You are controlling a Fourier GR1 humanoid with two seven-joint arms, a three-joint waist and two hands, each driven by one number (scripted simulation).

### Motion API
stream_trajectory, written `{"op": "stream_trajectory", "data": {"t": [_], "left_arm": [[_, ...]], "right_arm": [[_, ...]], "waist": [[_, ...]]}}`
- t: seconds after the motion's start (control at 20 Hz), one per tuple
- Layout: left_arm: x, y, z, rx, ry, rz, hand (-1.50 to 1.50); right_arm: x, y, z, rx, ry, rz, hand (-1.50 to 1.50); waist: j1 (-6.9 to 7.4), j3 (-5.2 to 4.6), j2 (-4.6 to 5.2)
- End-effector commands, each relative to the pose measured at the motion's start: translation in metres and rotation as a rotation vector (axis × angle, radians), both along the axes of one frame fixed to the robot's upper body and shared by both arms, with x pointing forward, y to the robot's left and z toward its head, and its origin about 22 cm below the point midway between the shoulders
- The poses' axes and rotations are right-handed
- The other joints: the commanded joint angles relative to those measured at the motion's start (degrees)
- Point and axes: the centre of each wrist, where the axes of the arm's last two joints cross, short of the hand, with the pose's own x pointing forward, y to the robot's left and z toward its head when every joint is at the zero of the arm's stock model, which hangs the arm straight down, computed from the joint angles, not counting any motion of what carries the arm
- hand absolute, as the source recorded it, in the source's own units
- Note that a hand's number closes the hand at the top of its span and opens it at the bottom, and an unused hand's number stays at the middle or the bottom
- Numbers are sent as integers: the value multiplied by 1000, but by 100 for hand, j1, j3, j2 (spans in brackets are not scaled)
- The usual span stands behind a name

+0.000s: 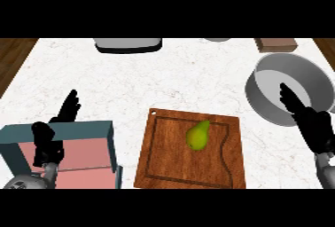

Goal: Pick the pear from the cutting board and place it in the pot

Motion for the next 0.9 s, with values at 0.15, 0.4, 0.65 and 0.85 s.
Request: {"op": "stream_trajectory", "data": {"t": [0.15, 0.4, 0.65, 0.85], "left_arm": [[27, 0, 50, -68, -256, -1, 0], [34, -13, 56, -194, -340, -31, 0], [35, -2, 63, -178, -340, -54, 0], [52, 9, 57, -187, -335, -28, 0]], "right_arm": [[14, -6, 23, 475, -306, 132, 150], [-4, -59, -11, 160, -319, -146, -150], [-22, -46, -41, 184, -511, 146, -150], [-37, -54, -36, 50, -459, 223, -150]], "waist": [[-6, -160, 82], [17, -186, 146], [34, -188, 111], [8, -194, 116]]}}
